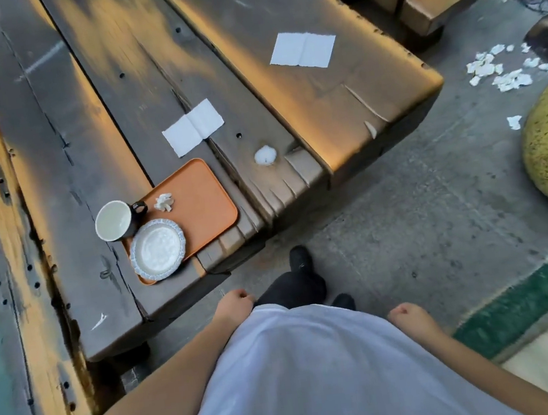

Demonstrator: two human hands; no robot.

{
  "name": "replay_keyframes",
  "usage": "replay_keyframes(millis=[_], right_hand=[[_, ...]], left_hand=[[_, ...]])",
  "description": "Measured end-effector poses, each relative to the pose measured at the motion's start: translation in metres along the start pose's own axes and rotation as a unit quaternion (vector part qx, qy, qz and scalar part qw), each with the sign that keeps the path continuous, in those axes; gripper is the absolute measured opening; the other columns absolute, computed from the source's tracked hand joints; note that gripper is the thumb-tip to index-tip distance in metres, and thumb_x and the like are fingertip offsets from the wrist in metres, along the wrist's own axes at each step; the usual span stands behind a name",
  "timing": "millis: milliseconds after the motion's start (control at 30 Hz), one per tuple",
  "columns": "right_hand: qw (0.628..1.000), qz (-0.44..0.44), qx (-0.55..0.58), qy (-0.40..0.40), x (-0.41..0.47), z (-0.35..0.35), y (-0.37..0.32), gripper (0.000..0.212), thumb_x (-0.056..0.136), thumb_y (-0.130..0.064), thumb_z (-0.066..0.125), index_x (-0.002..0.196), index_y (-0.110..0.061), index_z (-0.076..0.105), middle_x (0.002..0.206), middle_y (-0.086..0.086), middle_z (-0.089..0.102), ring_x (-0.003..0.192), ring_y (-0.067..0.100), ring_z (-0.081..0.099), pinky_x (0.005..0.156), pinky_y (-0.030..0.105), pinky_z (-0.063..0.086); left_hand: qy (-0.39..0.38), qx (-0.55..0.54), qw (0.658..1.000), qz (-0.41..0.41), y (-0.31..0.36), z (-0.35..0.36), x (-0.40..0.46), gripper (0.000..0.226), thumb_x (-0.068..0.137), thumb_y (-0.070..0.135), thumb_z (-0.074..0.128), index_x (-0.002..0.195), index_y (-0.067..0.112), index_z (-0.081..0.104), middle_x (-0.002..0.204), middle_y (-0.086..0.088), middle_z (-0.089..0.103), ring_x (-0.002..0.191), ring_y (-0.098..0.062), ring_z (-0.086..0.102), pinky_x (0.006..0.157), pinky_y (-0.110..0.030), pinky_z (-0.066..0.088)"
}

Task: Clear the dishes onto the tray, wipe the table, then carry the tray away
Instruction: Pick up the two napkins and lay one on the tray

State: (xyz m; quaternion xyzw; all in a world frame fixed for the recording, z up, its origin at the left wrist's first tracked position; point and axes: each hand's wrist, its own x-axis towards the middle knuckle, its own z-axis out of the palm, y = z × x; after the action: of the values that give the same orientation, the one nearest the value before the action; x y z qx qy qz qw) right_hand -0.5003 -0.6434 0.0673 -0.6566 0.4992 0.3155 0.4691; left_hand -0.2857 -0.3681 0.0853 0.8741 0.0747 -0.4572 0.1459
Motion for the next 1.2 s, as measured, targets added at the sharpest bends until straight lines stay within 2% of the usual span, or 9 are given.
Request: replay_keyframes(millis=[133, 300, 500, 633, 700, 800, 900, 1067, 1200], right_hand=[[1.0, 0.017, 0.001, -0.004, 0.014, -0.013, -0.007, 0.019, 0.08, -0.007, 0.053, 0.062, -0.001, 0.054, 0.068, 0.028, 0.051, 0.064, 0.016, 0.041, 0.061, 0.03, 0.028], [1.0, 0.018, 0.002, 0.006, 0.038, -0.042, -0.033, 0.037, 0.08, -0.004, 0.054, 0.05, -0.019, 0.039, 0.049, 0.0, 0.037, 0.053, 0.019, 0.031, 0.055, 0.028, 0.028], [0.999, 0.003, -0.031, 0.034, 0.054, -0.097, -0.087, 0.04, 0.083, -0.004, 0.054, 0.049, -0.022, 0.042, 0.044, -0.009, 0.04, 0.05, 0.013, 0.033, 0.047, 0.028, 0.025], [0.994, -0.033, -0.082, 0.071, 0.086, -0.126, -0.136, 0.043, 0.079, -0.004, 0.052, 0.041, -0.019, 0.037, 0.039, -0.009, 0.035, 0.05, 0.012, 0.031, 0.049, 0.028, 0.025], [0.993, -0.043, -0.084, 0.077, 0.103, -0.135, -0.162, 0.037, 0.074, -0.009, 0.055, 0.04, -0.017, 0.045, 0.04, -0.01, 0.041, 0.051, 0.015, 0.036, 0.054, 0.029, 0.03], [0.991, -0.08, -0.09, 0.062, 0.115, -0.136, -0.209, 0.021, 0.076, -0.013, 0.063, 0.055, -0.016, 0.062, 0.054, -0.006, 0.059, 0.061, 0.018, 0.055, 0.062, 0.033, 0.043], [0.99, -0.11, -0.059, 0.059, 0.122, -0.138, -0.262, 0.009, 0.083, -0.015, 0.063, 0.077, -0.014, 0.07, 0.073, 0.004, 0.071, 0.075, 0.023, 0.067, 0.078, 0.04, 0.056], [0.975, -0.173, -0.106, 0.09, 0.149, -0.164, -0.361, 0.007, 0.086, -0.019, 0.062, 0.091, -0.017, 0.067, 0.091, 0.008, 0.072, 0.088, 0.026, 0.068, 0.087, 0.042, 0.056], [0.955, -0.21, -0.162, 0.133, 0.174, -0.176, -0.435, 0.029, 0.091, -0.023, 0.06, 0.119, -0.016, 0.056, 0.111, 0.004, 0.062, 0.105, 0.026, 0.06, 0.087, 0.034, 0.048]], left_hand=[[-0.019, 0.017, 1.0, 0.011, 0.027, 0.004, 0.012, 0.019, 0.1, 0.022, 0.048, 0.102, 0.012, 0.064, 0.097, -0.004, 0.064, 0.088, -0.02, 0.057, 0.07, -0.029, 0.04], [-0.059, 0.016, 0.998, 0.023, 0.066, 0.001, 0.034, 0.015, 0.098, 0.022, 0.049, 0.089, 0.017, 0.059, 0.092, -0.001, 0.062, 0.088, -0.021, 0.057, 0.072, -0.031, 0.04], [-0.083, -0.006, 0.996, 0.04, 0.105, -0.018, 0.06, 0.02, 0.096, 0.021, 0.047, 0.101, 0.011, 0.063, 0.102, -0.006, 0.067, 0.091, -0.022, 0.059, 0.076, -0.033, 0.044], [-0.069, -0.095, 0.992, 0.04, 0.114, -0.038, 0.074, 0.017, 0.099, 0.023, 0.044, 0.095, 0.017, 0.059, 0.087, -0.004, 0.063, 0.078, -0.022, 0.056, 0.072, -0.031, 0.045], [-0.059, -0.122, 0.99, 0.031, 0.112, -0.046, 0.077, 0.016, 0.1, 0.024, 0.044, 0.095, 0.018, 0.058, 0.087, -0.006, 0.063, 0.079, -0.024, 0.057, 0.073, -0.032, 0.046], [-0.047, -0.105, 0.992, 0.053, 0.113, -0.052, 0.074, 0.015, 0.099, 0.022, 0.046, 0.09, 0.019, 0.057, 0.088, -0.006, 0.063, 0.084, -0.025, 0.057, 0.076, -0.035, 0.048], [-0.019, -0.065, 0.991, 0.117, 0.133, -0.074, 0.074, 0.011, 0.098, 0.02, 0.049, 0.094, 0.017, 0.06, 0.091, -0.001, 0.064, 0.083, -0.019, 0.059, 0.068, -0.03, 0.041], [0.099, -0.116, 0.981, 0.119, 0.176, -0.138, 0.096, 0.014, 0.097, 0.019, 0.05, 0.098, 0.01, 0.061, 0.079, -0.001, 0.064, 0.078, -0.021, 0.058, 0.069, -0.033, 0.045], [0.173, -0.097, 0.979, 0.052, 0.189, -0.18, 0.13, 0.019, 0.089, 0.03, 0.05, 0.096, 0.016, 0.062, 0.085, -0.002, 0.064, 0.082, -0.024, 0.06, 0.078, -0.035, 0.051]])
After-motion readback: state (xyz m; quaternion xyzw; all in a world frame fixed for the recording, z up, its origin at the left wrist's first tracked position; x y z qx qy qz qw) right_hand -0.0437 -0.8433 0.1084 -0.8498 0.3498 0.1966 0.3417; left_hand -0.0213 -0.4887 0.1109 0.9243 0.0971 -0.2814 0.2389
